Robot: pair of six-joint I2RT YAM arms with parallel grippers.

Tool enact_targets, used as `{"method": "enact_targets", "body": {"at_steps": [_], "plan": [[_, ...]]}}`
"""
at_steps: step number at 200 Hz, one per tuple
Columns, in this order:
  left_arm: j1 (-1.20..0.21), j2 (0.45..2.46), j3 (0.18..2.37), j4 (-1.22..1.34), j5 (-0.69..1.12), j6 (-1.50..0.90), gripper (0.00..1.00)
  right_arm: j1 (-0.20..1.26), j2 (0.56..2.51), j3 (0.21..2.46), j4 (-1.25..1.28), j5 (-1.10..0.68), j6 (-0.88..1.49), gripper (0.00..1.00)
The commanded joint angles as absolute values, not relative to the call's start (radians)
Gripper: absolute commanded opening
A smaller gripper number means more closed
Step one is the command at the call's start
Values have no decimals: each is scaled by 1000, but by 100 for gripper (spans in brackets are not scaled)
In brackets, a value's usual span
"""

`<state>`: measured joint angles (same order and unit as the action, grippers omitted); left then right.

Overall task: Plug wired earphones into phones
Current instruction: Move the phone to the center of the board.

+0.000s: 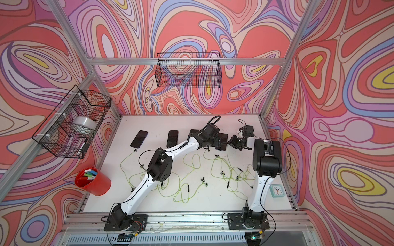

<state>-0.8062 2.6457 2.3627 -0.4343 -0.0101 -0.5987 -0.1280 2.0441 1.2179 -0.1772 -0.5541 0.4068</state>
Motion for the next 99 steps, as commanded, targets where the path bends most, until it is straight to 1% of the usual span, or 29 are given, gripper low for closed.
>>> {"method": "enact_targets", "body": {"at_steps": [1, 22, 41, 74, 99], "plan": [[-816, 2567, 2335, -463, -13, -599, 81, -82, 2076, 1204, -226, -538, 431, 0], [-818, 2574, 2337, -466, -8, -596, 81, -48, 2101, 1225, -192, -583, 449, 0], [-818, 2579, 2344, -478, 1, -582, 82, -40, 2080, 1208, -176, -637, 448, 0], [-831, 2591, 2385, -556, -55, -458, 85, -53, 1982, 1207, -364, -503, 338, 0], [-832, 2591, 2395, -594, -118, -392, 86, -102, 1896, 1135, -376, -476, 346, 0]]}}
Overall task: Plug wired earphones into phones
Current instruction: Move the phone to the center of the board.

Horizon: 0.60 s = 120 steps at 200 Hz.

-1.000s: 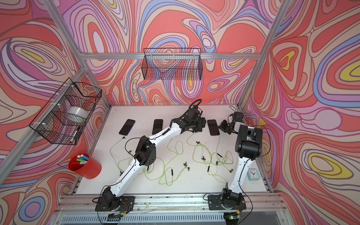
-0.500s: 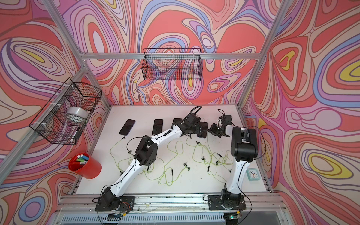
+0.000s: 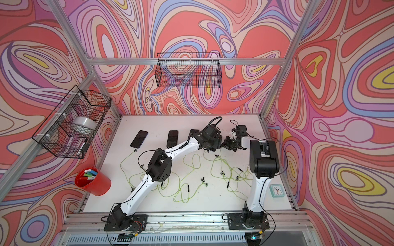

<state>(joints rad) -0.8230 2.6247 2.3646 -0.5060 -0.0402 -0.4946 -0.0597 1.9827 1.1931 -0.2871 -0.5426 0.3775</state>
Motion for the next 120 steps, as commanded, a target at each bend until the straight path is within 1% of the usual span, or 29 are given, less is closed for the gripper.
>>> {"method": "enact_targets", "body": {"at_steps": [1, 23, 48, 120], "plan": [[-833, 2591, 2395, -594, -121, -389, 86, -104, 1893, 1132, -376, -474, 347, 0], [-833, 2590, 2393, -603, -160, -360, 86, -121, 1832, 1098, -394, -454, 335, 0], [-834, 2595, 2395, -603, -155, -351, 87, -121, 1798, 1091, -415, -443, 323, 0], [-832, 2667, 2480, -714, -113, -350, 91, -124, 1778, 1088, -428, -419, 320, 0]]}}
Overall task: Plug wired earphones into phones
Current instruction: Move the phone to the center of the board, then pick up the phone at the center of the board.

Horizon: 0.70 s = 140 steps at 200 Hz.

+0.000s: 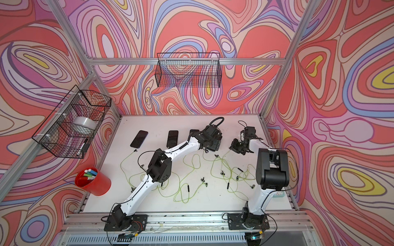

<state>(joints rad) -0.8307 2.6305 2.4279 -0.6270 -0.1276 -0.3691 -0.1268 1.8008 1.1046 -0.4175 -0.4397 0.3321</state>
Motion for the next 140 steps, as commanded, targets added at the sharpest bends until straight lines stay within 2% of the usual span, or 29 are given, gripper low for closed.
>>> {"method": "enact_targets", "body": {"at_steps": [1, 50, 93, 140], "plan": [[-832, 2667, 2480, -714, -113, -350, 91, -124, 1778, 1088, -428, -419, 320, 0], [-832, 2679, 2487, -760, -73, -314, 88, -124, 1778, 1069, -417, -416, 325, 0], [-832, 2750, 2577, -825, -33, -294, 86, -123, 1778, 1065, -411, -414, 330, 0], [-832, 2778, 2581, -850, -53, -284, 86, -123, 1778, 1052, -400, -413, 333, 0]]}}
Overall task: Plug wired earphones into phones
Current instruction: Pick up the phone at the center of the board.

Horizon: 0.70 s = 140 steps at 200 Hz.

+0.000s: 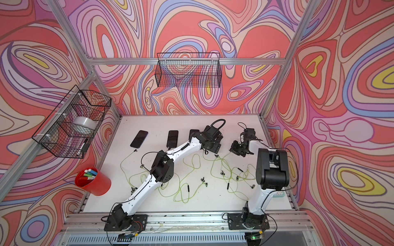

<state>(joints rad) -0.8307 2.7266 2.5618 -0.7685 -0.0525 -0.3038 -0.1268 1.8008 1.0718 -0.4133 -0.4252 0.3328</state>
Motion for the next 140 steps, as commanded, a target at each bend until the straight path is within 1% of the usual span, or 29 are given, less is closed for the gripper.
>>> {"method": "enact_targets", "body": {"at_steps": [1, 76, 121, 125, 140], "plan": [[-832, 2778, 2581, -851, -53, -284, 86, -124, 1778, 1052, -400, -413, 334, 0], [-836, 2755, 2563, -963, -102, -213, 74, -124, 1778, 1042, -394, -411, 333, 0], [-840, 2745, 2544, -983, -108, -173, 71, -124, 1778, 1037, -396, -404, 334, 0], [-842, 2740, 2537, -984, -111, -169, 71, -124, 1752, 1037, -397, -403, 333, 0], [-847, 2707, 2497, -998, -120, -150, 71, -124, 1748, 1038, -405, -398, 327, 0]]}}
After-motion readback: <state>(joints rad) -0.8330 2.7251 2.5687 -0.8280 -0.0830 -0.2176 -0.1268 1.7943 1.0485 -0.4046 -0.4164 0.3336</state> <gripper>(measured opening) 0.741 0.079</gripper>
